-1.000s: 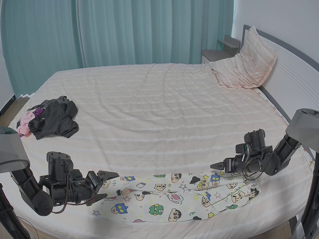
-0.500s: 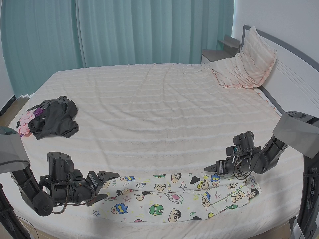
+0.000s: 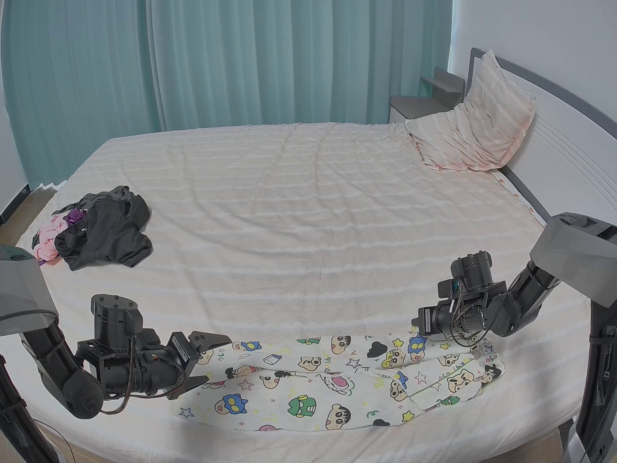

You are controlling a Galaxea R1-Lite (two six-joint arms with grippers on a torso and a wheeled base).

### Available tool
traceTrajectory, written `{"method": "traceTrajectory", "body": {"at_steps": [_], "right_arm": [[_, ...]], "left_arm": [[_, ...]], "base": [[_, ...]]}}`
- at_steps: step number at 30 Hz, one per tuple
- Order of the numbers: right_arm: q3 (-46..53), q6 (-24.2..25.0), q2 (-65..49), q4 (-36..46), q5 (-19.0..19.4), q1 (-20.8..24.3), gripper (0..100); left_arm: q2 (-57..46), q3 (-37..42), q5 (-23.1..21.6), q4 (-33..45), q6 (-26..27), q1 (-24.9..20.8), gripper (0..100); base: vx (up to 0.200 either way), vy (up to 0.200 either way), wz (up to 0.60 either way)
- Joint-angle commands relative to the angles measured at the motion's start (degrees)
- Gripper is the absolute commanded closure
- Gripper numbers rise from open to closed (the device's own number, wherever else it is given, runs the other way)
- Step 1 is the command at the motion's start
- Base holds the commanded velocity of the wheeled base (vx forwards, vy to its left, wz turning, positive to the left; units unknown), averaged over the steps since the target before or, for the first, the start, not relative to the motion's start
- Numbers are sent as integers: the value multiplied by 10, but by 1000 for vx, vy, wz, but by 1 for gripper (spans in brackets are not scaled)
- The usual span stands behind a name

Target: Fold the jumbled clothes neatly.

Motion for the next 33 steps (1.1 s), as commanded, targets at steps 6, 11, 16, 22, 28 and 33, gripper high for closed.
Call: {"method": "traceTrajectory", "body": {"at_steps": [6,11,16,22,28,33], "right_arm": [[10,1,-28,-1,-14,39,100],[8,2,-26,0,-27,46,0],[26,2,-28,-2,-23,49,0],[50,5,-45,-36,-25,49,0],[91,21,-70,-84,-29,-16,0],[164,103,-97,-159,-31,-51,0]], "left_arm": [[0,0,0,0,-1,0,0],[0,0,1,0,0,0,0],[0,0,1,0,0,0,0],[0,0,1,0,0,0,0],[0,0,1,0,-1,-1,0],[-1,0,0,0,-1,-3,0]], "base": [[0,0,0],[0,0,0],[0,0,0],[0,0,0],[0,0,0],[0,0,0]]}}
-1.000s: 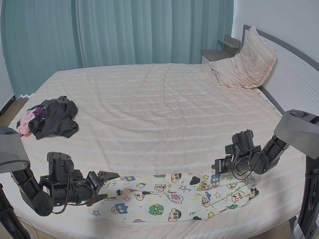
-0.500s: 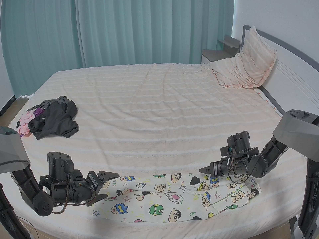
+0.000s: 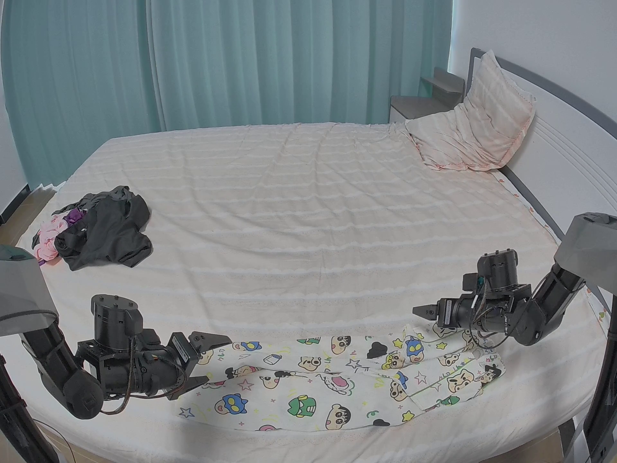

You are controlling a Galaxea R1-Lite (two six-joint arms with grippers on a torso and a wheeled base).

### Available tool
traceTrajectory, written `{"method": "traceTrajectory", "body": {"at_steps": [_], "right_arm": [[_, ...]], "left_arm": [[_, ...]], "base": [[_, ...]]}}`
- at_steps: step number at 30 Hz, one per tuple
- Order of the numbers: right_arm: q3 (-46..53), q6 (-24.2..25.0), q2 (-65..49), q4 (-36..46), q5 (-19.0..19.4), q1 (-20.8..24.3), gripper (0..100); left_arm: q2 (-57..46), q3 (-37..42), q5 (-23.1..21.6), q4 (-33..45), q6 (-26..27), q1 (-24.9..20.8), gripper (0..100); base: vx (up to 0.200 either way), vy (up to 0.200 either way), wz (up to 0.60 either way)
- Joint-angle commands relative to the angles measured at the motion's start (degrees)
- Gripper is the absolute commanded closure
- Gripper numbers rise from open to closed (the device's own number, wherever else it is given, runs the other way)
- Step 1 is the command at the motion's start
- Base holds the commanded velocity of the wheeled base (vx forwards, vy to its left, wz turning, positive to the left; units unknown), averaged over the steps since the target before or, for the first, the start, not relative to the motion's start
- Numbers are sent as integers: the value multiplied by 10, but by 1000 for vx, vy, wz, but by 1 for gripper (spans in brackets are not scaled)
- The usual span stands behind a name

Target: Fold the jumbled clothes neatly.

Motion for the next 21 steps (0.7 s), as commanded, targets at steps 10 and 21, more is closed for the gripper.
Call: {"method": "traceTrajectory", "body": {"at_steps": [10,21], "right_arm": [[90,126,82,-141,9,-18,0],[194,267,-70,-205,-58,29,0]], "left_arm": [[-4,1,2,0,-2,-11,0],[-16,7,45,-10,5,-44,0]], "base": [[0,0,0],[0,0,0]]}}
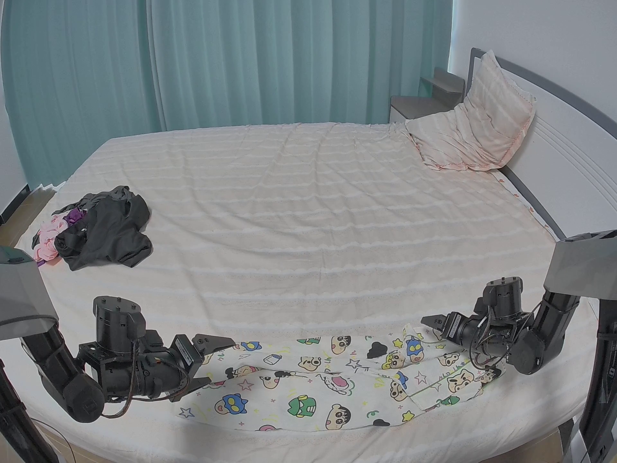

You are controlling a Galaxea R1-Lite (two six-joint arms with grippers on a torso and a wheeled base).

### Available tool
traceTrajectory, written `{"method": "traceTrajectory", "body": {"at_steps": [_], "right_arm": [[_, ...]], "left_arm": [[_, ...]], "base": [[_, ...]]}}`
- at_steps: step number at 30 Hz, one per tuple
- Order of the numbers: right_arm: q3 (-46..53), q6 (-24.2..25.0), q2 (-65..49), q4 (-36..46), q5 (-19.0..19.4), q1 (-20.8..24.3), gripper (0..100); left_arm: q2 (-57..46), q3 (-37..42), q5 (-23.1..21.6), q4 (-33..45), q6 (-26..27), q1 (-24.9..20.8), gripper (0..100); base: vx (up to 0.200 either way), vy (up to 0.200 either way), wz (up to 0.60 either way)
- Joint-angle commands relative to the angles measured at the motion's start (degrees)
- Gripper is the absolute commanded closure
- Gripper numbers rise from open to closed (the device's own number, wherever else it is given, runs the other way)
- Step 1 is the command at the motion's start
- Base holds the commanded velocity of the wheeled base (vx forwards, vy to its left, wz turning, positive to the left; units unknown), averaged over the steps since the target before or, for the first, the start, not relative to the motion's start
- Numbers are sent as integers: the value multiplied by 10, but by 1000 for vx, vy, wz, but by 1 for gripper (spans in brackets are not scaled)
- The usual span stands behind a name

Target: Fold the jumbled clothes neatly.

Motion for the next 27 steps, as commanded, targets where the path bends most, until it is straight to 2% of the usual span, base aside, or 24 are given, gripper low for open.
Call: {"method": "traceTrajectory", "body": {"at_steps": [1,6,11,19,24,27], "right_arm": [[98,71,-127,-40,-37,38,0],[168,112,-133,-100,-37,40,0],[193,134,-112,-184,-26,54,0],[202,135,-109,-192,-25,67,0],[206,136,-112,-194,-26,67,0],[206,135,-115,-194,-27,67,0]], "left_arm": [[-7,3,41,-13,-1,-34,0],[-3,3,83,-15,-10,-65,0],[-3,0,87,-15,-19,-66,0],[-5,-1,89,-15,-23,-62,0],[-5,-12,94,-15,-60,-58,0],[-5,-14,94,-15,-61,-54,0]], "base": [[0,0,0],[0,0,0],[-200,0,0],[-25,0,0],[0,0,0],[0,200,0]]}}
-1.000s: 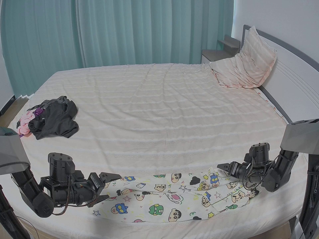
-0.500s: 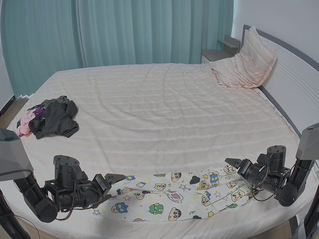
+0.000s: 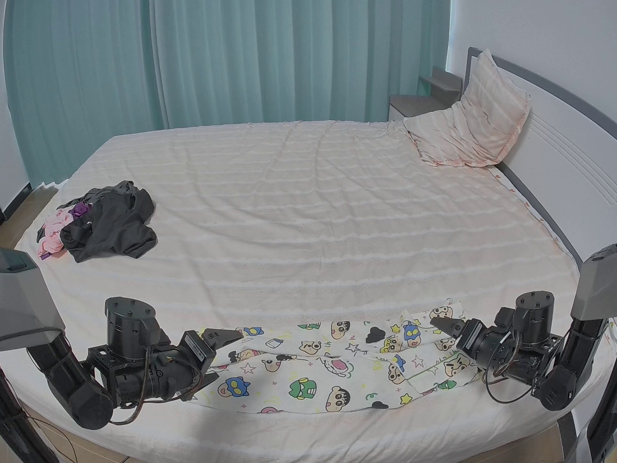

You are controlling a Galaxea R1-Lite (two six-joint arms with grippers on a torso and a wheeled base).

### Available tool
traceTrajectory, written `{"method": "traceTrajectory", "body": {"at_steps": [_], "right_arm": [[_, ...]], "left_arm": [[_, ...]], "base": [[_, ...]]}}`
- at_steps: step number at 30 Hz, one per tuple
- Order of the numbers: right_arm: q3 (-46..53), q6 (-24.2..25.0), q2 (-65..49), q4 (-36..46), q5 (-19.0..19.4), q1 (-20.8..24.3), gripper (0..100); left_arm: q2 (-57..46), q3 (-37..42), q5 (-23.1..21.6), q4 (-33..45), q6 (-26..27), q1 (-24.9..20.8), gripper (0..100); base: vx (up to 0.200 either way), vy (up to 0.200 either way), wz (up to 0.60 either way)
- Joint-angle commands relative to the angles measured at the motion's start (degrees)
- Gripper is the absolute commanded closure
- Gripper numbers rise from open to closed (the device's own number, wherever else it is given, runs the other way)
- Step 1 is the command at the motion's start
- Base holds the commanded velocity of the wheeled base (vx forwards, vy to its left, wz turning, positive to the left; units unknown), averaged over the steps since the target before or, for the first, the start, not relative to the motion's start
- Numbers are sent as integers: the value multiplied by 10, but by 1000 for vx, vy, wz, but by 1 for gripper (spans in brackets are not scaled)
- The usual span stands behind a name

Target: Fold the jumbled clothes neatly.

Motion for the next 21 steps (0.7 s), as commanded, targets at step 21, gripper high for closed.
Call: {"method": "traceTrajectory", "body": {"at_steps": [21], "right_arm": [[2,-2,-5,-1,-3,19,0]], "left_arm": [[9,-59,0,13,94,-1,0]], "base": [[0,143,0]]}}
